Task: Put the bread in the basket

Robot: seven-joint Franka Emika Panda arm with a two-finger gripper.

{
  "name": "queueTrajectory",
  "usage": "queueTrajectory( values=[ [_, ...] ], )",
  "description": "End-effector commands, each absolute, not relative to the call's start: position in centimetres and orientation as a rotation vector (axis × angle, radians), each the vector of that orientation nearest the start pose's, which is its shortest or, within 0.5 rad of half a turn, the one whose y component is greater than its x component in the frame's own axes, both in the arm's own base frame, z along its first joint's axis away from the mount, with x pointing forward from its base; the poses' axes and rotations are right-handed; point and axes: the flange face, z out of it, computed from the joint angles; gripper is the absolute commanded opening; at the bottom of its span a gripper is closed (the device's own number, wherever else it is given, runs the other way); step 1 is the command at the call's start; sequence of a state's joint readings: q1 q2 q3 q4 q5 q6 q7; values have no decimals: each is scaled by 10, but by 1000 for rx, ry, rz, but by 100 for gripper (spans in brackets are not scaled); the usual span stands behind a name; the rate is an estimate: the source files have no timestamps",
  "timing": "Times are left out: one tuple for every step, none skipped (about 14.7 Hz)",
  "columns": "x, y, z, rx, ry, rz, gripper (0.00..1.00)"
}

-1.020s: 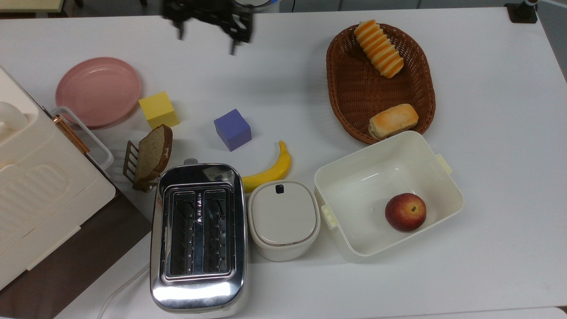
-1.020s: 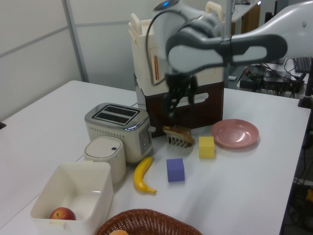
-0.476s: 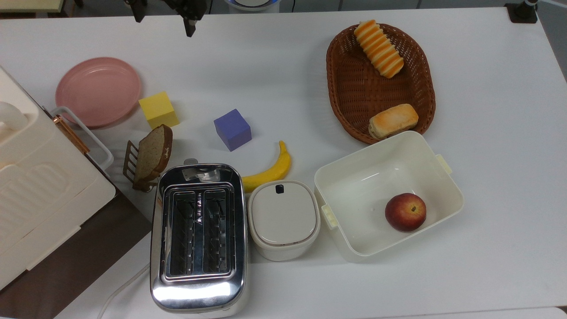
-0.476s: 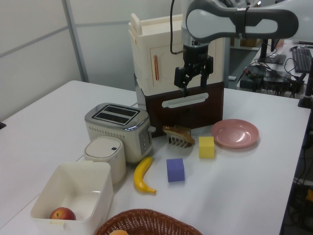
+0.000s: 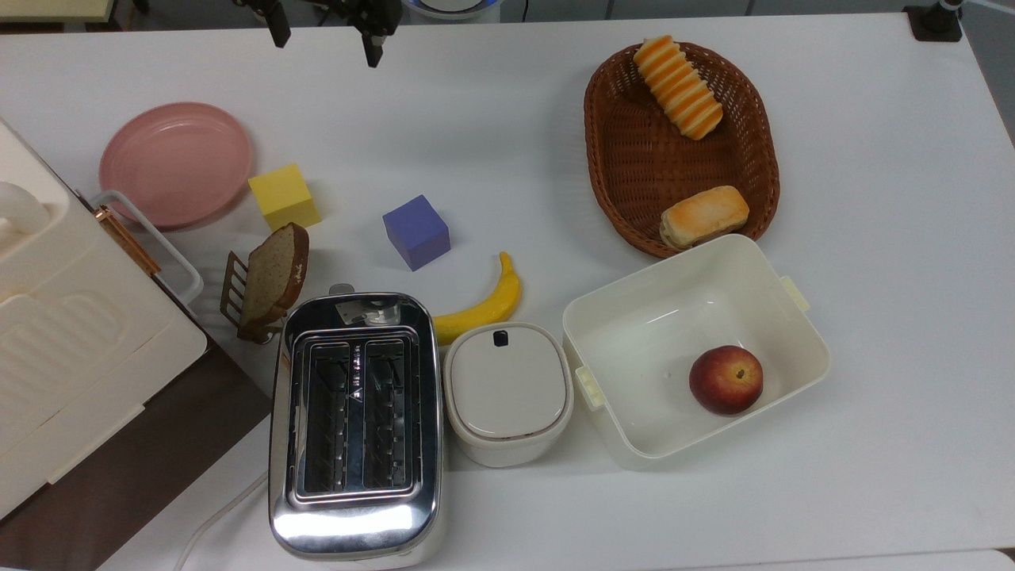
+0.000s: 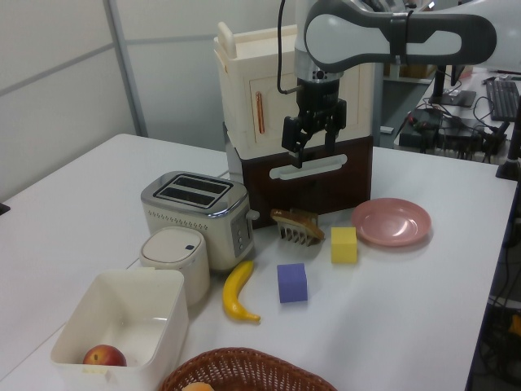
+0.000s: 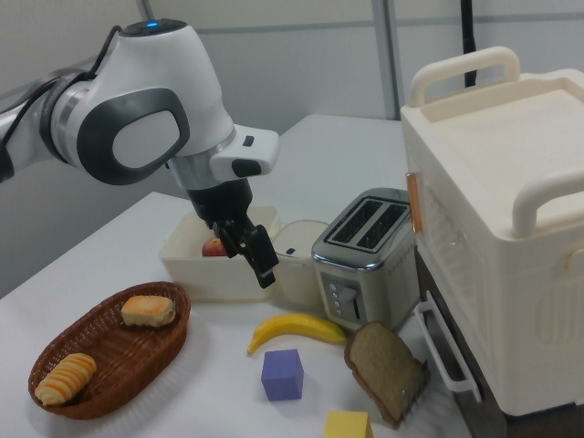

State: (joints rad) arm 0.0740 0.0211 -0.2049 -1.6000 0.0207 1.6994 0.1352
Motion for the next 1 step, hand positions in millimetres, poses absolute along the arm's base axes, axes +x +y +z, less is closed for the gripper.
queueTrajectory(
  values=[
    [562,-70,611,-3084,358,-87,100]
  ],
)
